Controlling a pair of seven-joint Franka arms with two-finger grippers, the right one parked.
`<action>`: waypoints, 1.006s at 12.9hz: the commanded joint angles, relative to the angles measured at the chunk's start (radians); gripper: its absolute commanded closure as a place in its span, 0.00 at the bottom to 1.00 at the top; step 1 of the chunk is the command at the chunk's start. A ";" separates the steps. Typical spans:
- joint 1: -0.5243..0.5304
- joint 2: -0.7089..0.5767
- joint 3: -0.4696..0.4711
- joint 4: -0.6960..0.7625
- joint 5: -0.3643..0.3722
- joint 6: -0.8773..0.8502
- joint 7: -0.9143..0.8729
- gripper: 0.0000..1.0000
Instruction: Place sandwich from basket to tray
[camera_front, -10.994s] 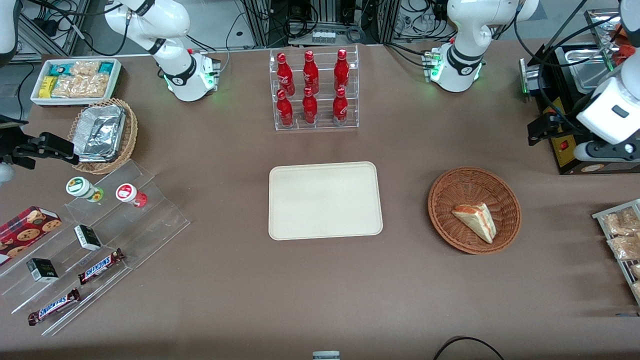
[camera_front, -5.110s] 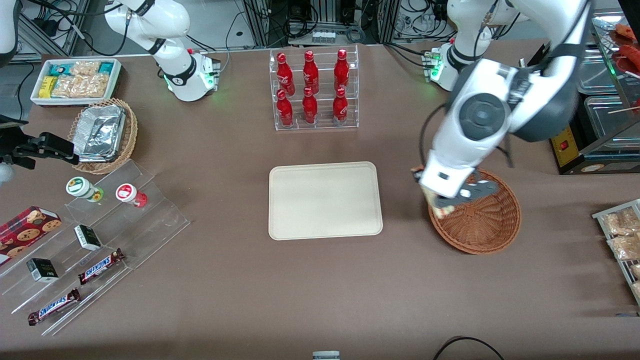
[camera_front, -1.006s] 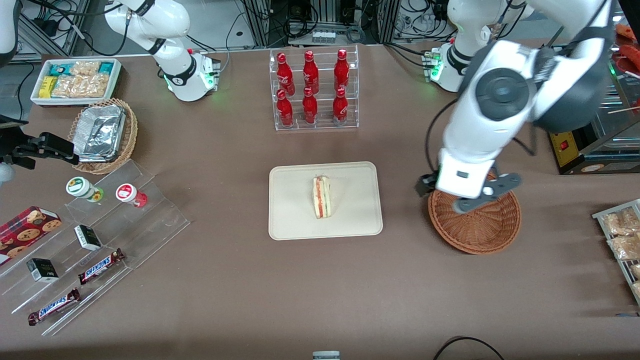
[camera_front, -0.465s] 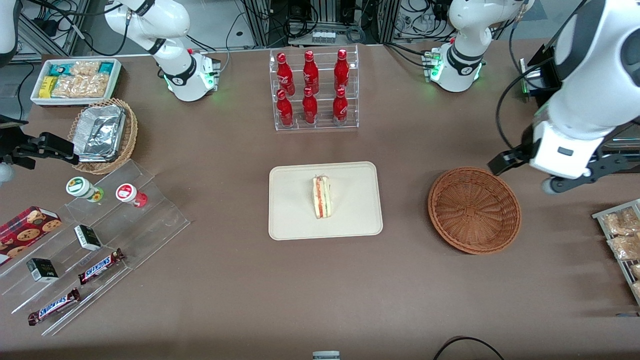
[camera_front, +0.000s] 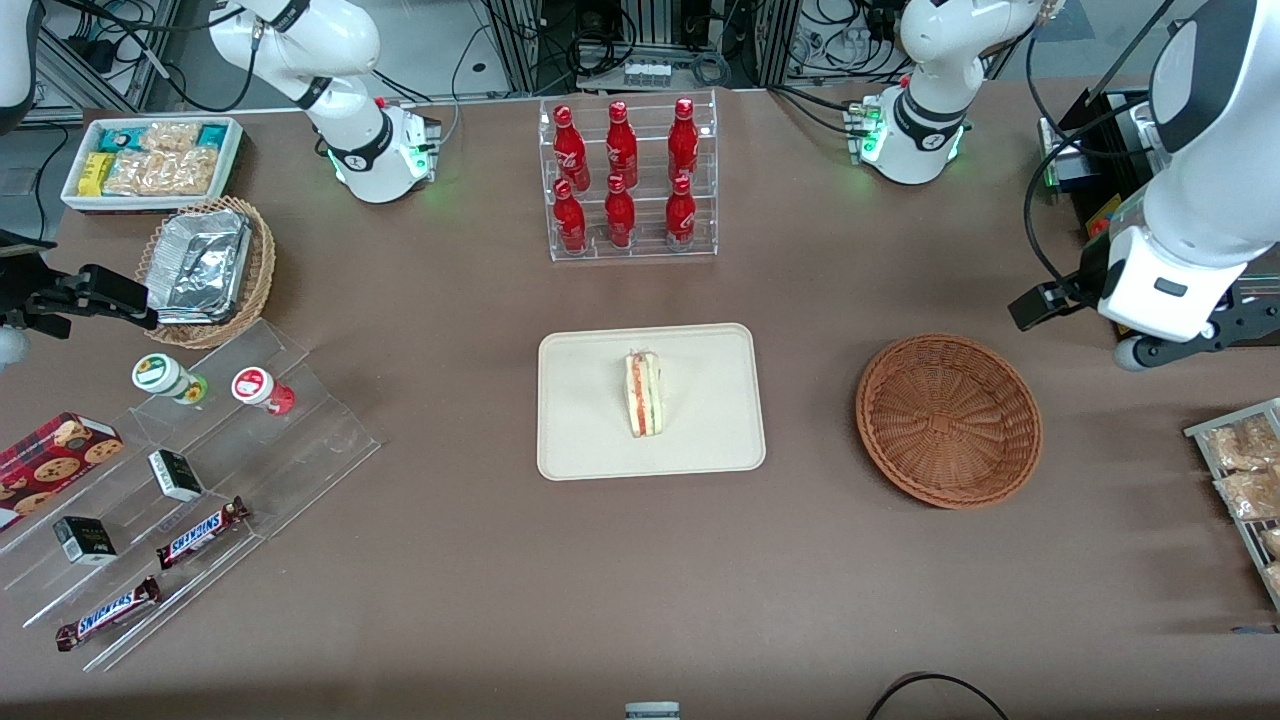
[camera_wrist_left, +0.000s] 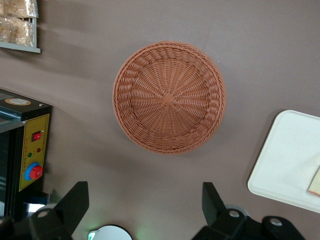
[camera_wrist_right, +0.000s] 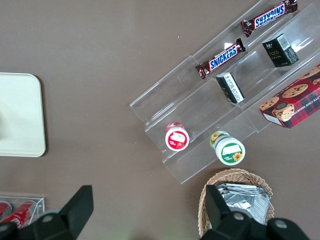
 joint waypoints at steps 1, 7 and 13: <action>0.041 -0.058 0.002 -0.034 -0.039 -0.015 0.070 0.00; -0.198 -0.121 0.348 -0.038 -0.097 -0.069 0.307 0.00; -0.352 -0.179 0.508 -0.083 -0.096 -0.077 0.357 0.00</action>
